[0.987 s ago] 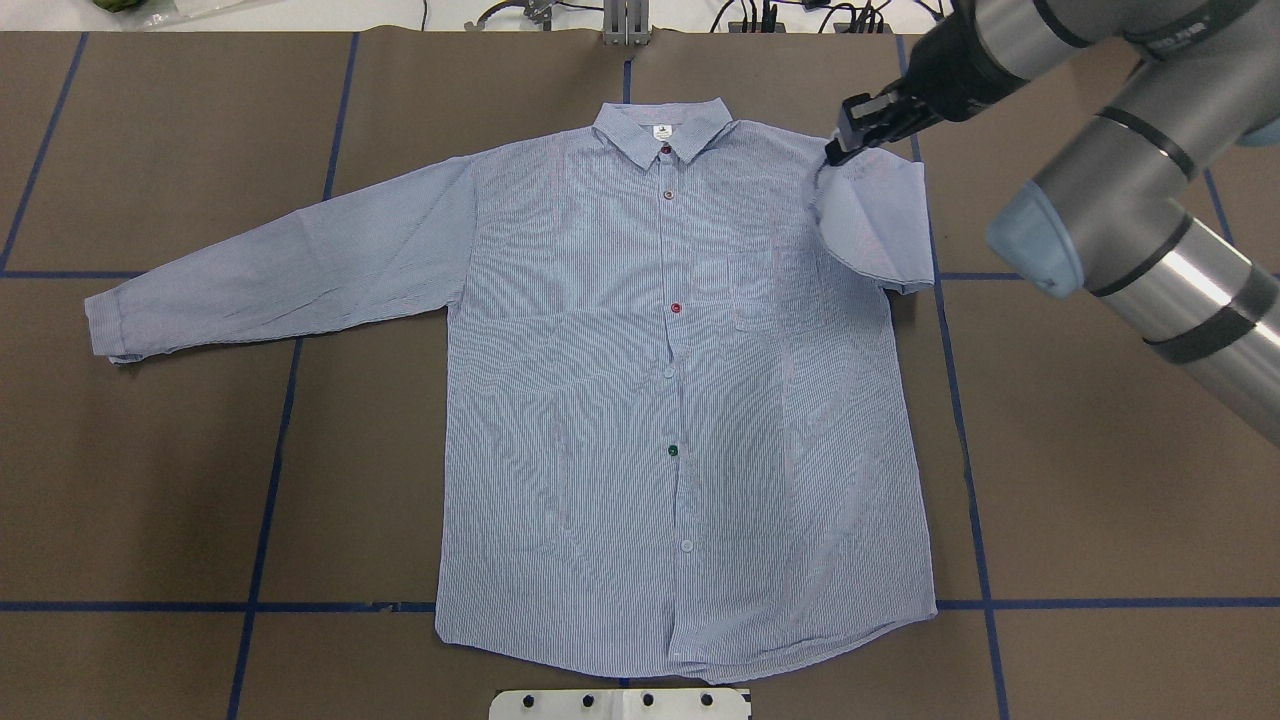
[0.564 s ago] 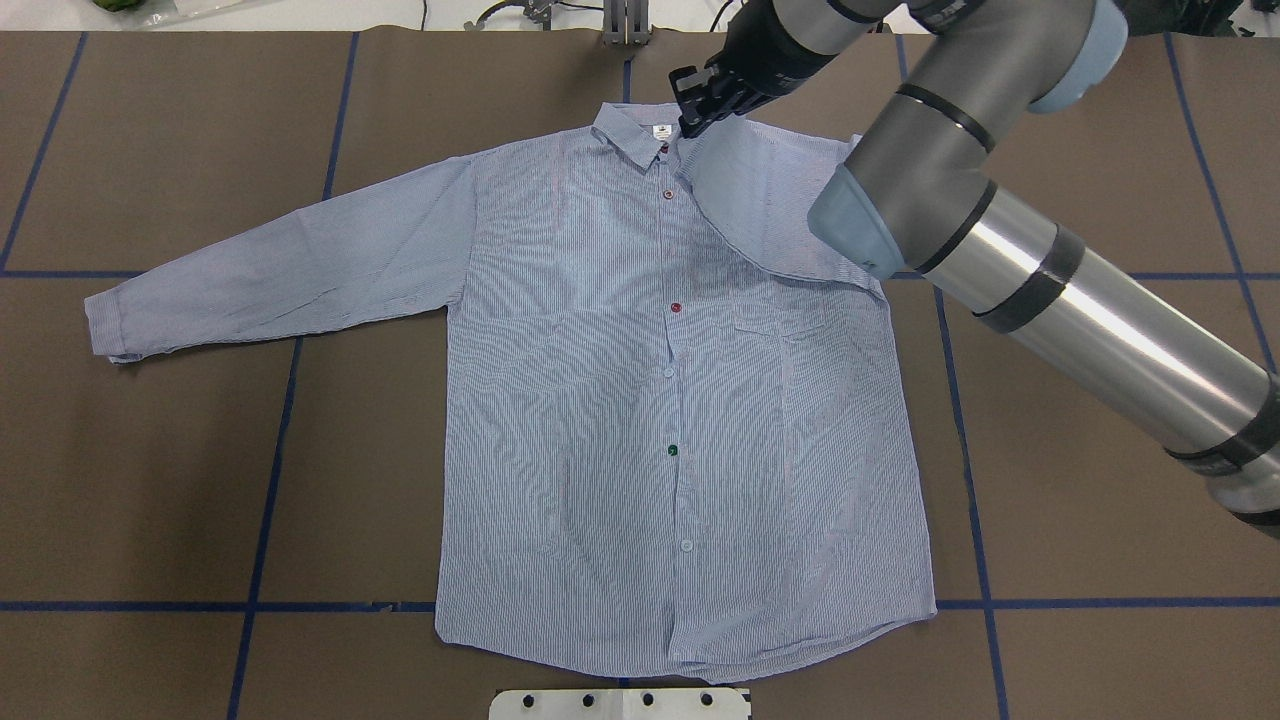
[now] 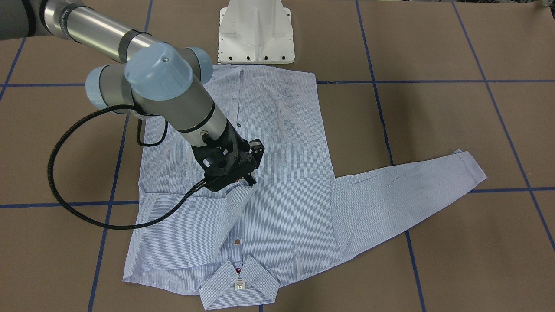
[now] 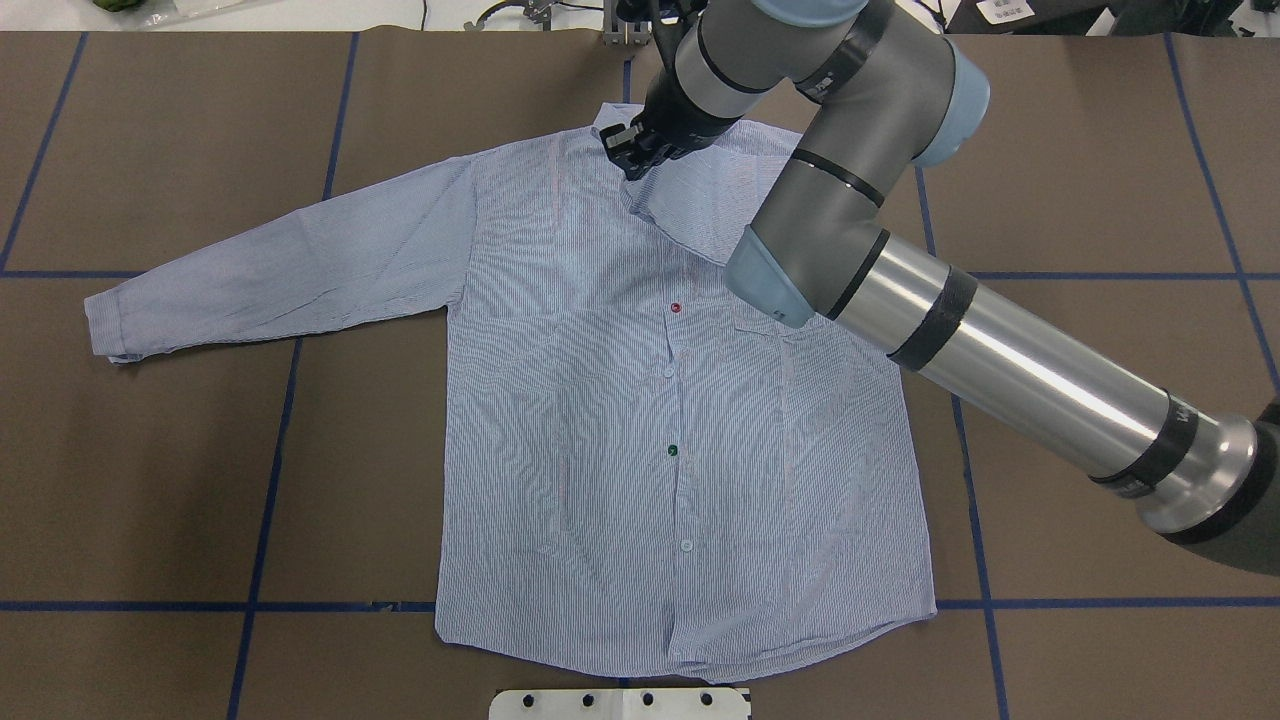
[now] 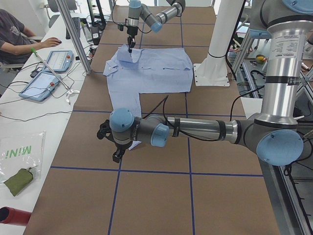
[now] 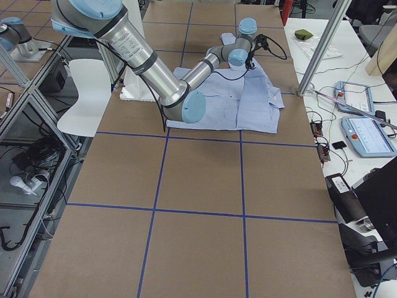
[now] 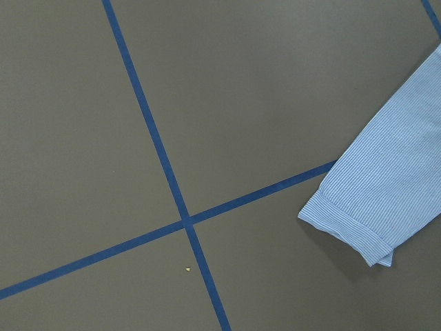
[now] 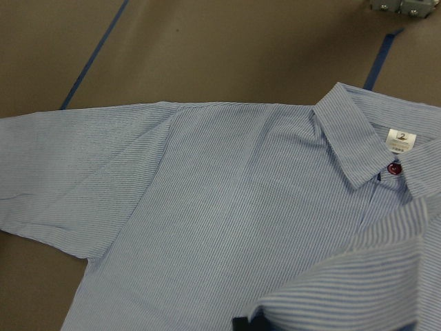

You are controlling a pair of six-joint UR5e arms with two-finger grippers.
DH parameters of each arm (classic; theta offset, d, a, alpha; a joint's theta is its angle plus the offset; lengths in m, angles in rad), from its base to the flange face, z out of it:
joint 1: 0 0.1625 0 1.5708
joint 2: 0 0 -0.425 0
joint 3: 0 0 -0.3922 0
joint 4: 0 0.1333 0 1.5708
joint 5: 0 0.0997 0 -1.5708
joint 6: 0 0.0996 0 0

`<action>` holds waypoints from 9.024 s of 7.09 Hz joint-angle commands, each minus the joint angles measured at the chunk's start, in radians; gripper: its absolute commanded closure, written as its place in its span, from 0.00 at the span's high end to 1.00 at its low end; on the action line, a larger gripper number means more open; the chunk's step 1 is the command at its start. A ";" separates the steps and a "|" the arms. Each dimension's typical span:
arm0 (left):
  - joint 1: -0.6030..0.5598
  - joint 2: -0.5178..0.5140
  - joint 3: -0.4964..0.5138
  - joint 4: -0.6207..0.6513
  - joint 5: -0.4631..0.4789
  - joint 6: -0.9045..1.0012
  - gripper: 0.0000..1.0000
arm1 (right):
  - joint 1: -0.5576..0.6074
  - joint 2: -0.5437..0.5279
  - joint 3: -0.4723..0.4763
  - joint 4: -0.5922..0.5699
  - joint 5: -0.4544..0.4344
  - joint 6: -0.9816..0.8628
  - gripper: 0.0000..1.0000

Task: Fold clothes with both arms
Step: 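Lift the held sleeve and carry it across the shirt toward the collar, then lay the sleeve across the chest and open the right gripper, then withdraw the right gripper while the left gripper moves to the other cuff, then grasp the cuff of the other sleeve with the left gripper, then lift the held sleeve and carry it across the chest toward the collar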

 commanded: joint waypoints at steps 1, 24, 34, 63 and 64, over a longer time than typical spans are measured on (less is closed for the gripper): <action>0.000 0.000 -0.001 0.000 0.000 -0.001 1.00 | -0.052 0.009 -0.020 0.031 -0.031 0.001 0.00; 0.518 0.069 0.096 -0.791 0.371 -1.462 0.96 | 0.091 -0.310 0.381 -0.465 -0.022 0.007 1.00; 0.552 0.065 0.146 -0.790 0.439 -1.472 0.51 | 0.114 -0.322 0.447 -0.619 -0.021 -0.057 1.00; 0.719 -1.054 0.231 0.003 0.428 -1.843 0.00 | 0.348 -0.724 0.544 -0.610 0.068 -0.444 1.00; 0.732 -1.060 0.229 0.003 0.428 -1.843 0.00 | 0.348 -0.724 0.543 -0.610 0.068 -0.444 1.00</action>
